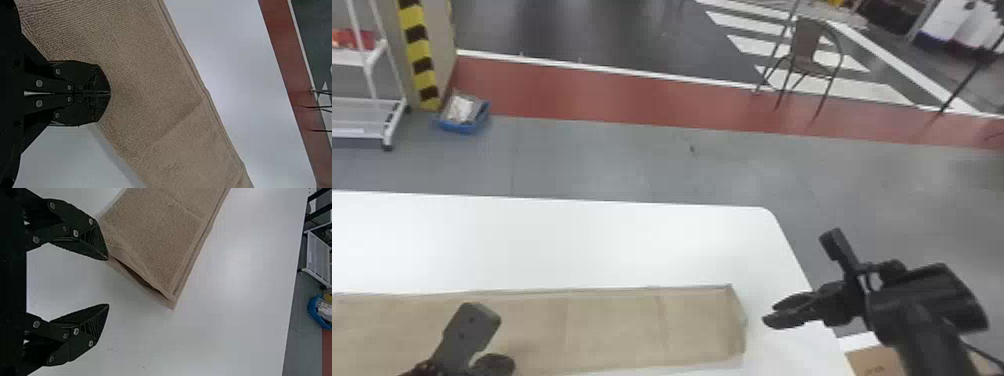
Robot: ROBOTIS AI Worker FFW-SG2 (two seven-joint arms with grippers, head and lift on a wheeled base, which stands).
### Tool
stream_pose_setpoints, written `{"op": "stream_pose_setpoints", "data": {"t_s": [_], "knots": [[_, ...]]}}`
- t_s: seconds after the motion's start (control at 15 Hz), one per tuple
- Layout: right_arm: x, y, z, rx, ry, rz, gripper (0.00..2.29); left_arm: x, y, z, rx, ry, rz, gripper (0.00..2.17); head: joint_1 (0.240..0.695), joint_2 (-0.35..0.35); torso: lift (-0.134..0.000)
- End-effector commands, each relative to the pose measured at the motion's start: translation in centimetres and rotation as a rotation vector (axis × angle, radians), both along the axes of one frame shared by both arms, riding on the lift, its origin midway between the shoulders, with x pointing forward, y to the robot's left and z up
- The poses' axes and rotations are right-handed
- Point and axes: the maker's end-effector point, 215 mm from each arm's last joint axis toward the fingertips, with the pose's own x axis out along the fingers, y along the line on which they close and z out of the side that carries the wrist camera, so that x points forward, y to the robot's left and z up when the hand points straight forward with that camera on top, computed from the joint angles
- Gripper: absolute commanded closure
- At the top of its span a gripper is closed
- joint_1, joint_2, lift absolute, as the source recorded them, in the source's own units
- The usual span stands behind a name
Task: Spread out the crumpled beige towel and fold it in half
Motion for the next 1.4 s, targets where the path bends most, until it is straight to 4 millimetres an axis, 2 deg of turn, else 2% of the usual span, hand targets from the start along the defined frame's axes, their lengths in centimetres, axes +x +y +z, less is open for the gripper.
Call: {"op": "stream_pose_setpoints", "data": {"t_s": [0.0,0.07,0.2,0.27,0.4,0.53,0.6,0.8,1.0,1.33], "knots": [[-0.4,0.3,0.1,0.025,-0.002,-0.008,0.59,-0.2,-0.2,0.0,0.0,0.006,-0.002,1.33,0.695,-0.35,0.0],[-0.6,0.8,0.1,0.033,-0.008,-0.002,0.59,-0.3,-0.1,0.0,-0.001,0.009,0.0,1.33,0.695,-0.35,0.0],[-0.6,1.4,1.3,0.092,-0.029,-0.047,0.59,-0.5,0.0,1.6,-0.04,0.008,0.013,1.33,0.695,-0.35,0.0],[-0.7,2.3,1.9,0.143,-0.038,-0.068,0.59,-0.4,0.0,2.9,-0.068,-0.007,0.015,1.33,0.695,-0.35,0.0],[-0.7,5.0,1.4,0.187,-0.081,-0.05,0.59,-0.5,0.3,3.7,-0.103,0.012,0.029,1.33,0.695,-0.35,0.0],[-1.0,6.8,0.0,0.206,-0.078,-0.019,1.15,0.2,0.2,3.8,-0.1,0.009,0.027,1.33,0.695,-0.35,0.0],[-1.2,7.4,-0.7,0.214,-0.066,-0.012,1.36,0.2,0.3,3.4,-0.094,0.015,0.028,1.33,0.695,-0.35,0.0],[-1.6,9.1,-2.2,0.221,-0.045,0.027,1.48,0.5,0.7,2.7,-0.075,0.017,0.032,1.33,0.695,-0.35,0.0],[-2.2,8.3,-3.9,0.18,-0.018,0.053,1.48,0.8,0.9,2.0,-0.068,0.018,0.033,1.33,0.695,-0.35,0.0],[-3.3,6.2,-5.0,0.141,0.013,0.065,1.48,1.2,1.6,1.3,-0.054,0.02,0.042,1.33,0.695,-0.35,0.0]]}}
